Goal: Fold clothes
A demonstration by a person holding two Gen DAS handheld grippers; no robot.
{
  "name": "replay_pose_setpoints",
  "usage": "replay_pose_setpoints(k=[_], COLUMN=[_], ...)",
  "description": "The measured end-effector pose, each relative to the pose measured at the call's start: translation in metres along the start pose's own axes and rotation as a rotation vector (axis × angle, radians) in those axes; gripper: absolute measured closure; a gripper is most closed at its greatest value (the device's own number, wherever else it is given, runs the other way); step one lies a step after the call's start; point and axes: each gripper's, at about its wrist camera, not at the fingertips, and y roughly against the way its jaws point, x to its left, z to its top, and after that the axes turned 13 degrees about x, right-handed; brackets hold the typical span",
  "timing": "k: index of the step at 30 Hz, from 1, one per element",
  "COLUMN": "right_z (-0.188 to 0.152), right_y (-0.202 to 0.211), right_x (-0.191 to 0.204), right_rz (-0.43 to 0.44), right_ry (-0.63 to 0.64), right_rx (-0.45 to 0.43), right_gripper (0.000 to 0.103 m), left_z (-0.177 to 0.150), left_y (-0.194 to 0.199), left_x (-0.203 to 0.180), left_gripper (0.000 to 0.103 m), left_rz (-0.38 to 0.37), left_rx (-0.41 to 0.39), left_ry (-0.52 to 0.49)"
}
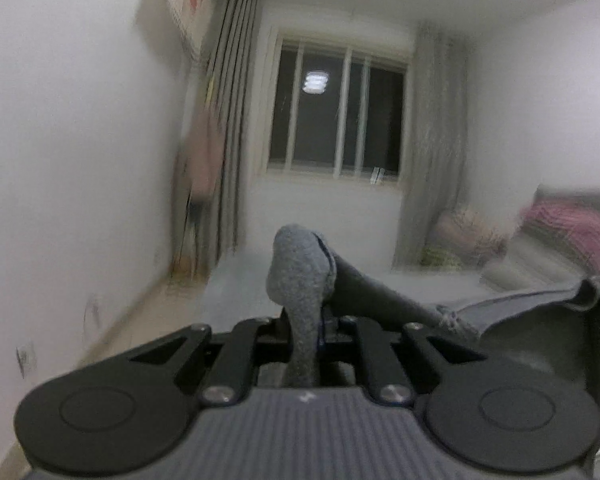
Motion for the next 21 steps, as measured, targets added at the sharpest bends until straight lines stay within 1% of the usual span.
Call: replay_pose_setpoints(k=[3,5,7,9,11,12,14,15,16,17,18,19,20,21], right_z=[-0.027,-0.05,-0.078,-0.101,-0.124,-0.13,-0.14,-0.142,-0.144,-0.145,-0.147,-0.143,-0.136,-0.128], right_y=[-0.073,-0.118,-0.156,-0.179,-0.201,-0.207,-0.218,-0.222,-0.227,-0.231,-0.231,-0.224,-0.216,-0.208], right_x=[0.039,0.065,0.092,0.105,0.117,0.118,0.119,0.115,0.111,0.107,0.101,0.092,0.079,0.066], right_rz=[0.017,0.041,0.057,0.062,0.067,0.065,0.06,0.056,0.052,0.048,0.034,0.021,0.011,0.0], right_ry=[0.057,0.091,0.119,0.102,0.085,0.087,0.094,0.077,0.058,0.039,0.013,-0.006,-0.026,-0.046], right_rx=[0.139,0.233,0.324,0.384,0.443,0.46,0.491,0.517,0.543,0.569,0.602,0.615,0.607,0.598], right_gripper=[0.097,0.098,0.099,0.099,0.099,0.099,0.099,0.099,0.097,0.09,0.086,0.078,0.071,0.07], left_z=[-0.02,-0.041,-0.064,-0.085,-0.098,-0.104,-0.11,-0.108,-0.101,-0.097,-0.093,-0.089,-0.086,-0.082], left_y=[-0.108,-0.174,-0.223,-0.256,-0.272,-0.277,-0.281,-0.284,-0.286,-0.285,-0.282,-0.278,-0.27,-0.261], left_x=[0.006,0.009,0.012,0.015,0.018,0.02,0.024,0.028,0.034,0.039,0.047,0.056,0.063,0.071], left_gripper=[0.095,0.095,0.095,0.095,0.095,0.094,0.088,0.079,0.067,0.064,0.063,0.064,0.064,0.064], left_rz=[0.083,0.136,0.163,0.194,0.196,0.193,0.201,0.209,0.218,0.226,0.23,0.231,0.234,0.24], left_rx=[0.165,0.278,0.354,0.392,0.411,0.418,0.429,0.43,0.425,0.416,0.403,0.394,0.384,0.375], left_ry=[-0.026,-0.027,-0.011,-0.01,0.01,0.022,0.037,0.047,0.059,0.073,0.087,0.101,0.118,0.136])
